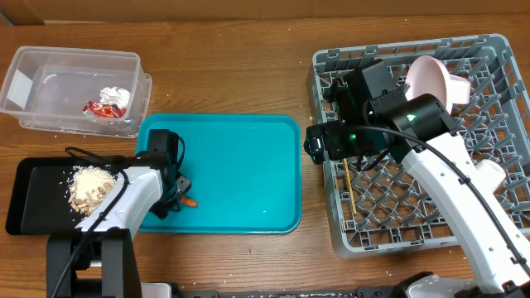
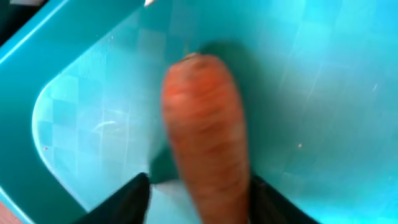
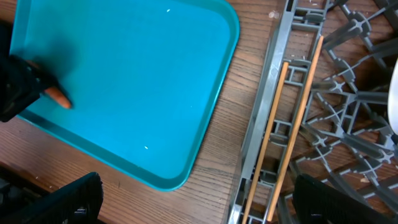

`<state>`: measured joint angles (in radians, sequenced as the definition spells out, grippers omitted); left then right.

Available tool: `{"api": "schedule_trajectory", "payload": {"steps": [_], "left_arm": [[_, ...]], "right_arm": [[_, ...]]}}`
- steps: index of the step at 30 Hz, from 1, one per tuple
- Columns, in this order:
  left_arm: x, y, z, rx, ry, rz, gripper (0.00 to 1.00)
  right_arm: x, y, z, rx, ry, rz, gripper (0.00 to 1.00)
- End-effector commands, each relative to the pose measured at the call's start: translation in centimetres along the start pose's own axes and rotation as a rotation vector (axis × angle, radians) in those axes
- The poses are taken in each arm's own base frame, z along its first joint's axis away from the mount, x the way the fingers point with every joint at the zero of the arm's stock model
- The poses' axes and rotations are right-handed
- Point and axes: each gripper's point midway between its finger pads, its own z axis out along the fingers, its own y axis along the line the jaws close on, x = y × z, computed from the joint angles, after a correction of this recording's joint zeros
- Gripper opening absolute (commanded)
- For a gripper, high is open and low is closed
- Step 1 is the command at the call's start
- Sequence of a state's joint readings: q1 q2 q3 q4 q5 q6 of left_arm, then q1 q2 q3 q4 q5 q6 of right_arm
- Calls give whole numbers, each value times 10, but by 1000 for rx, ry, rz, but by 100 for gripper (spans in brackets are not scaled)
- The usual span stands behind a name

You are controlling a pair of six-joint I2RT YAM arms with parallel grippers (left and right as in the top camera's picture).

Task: Sort waste into correct bins and load items into the dishwasher
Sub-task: 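Reach the left gripper to the carrot on the tray and grasp it, then carry the carrot left onto the black tray and release it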

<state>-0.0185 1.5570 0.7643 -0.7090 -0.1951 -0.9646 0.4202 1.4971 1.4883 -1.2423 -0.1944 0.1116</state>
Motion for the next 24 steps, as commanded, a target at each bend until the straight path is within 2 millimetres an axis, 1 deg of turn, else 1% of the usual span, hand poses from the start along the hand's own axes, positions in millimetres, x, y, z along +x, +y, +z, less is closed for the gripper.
{"api": "schedule_trajectory", "payload": {"steps": [1,2,7,10,13,17,20,24], "left_arm": [[0,12,9,-65,-14,11,35],[0,12,9,-65,-14,12,30],[-1,11,8,-64,-18,37,17],[-6,11,7,-70,-40,57,13],[-12,6,1,-63,-50,88,11],[-26,-6,-21,-35,-79,112,9],[-47,-11,-47,-30,-150,102,10],[-80,-6,-82,-34,-250,46,10]], "right_arm": [[-3,0,-3,1,-14,-9,100],[-3,0,-3,1,-14,-9,100],[-3,0,-3,2,-13,-9,100],[-2,0,-3,2,-10,-9,100],[0,0,-3,4,-1,-7,100],[1,0,-3,4,1,-6,100],[1,0,-3,4,1,-6,100],[2,-1,-3,5,5,-5,100]]}}
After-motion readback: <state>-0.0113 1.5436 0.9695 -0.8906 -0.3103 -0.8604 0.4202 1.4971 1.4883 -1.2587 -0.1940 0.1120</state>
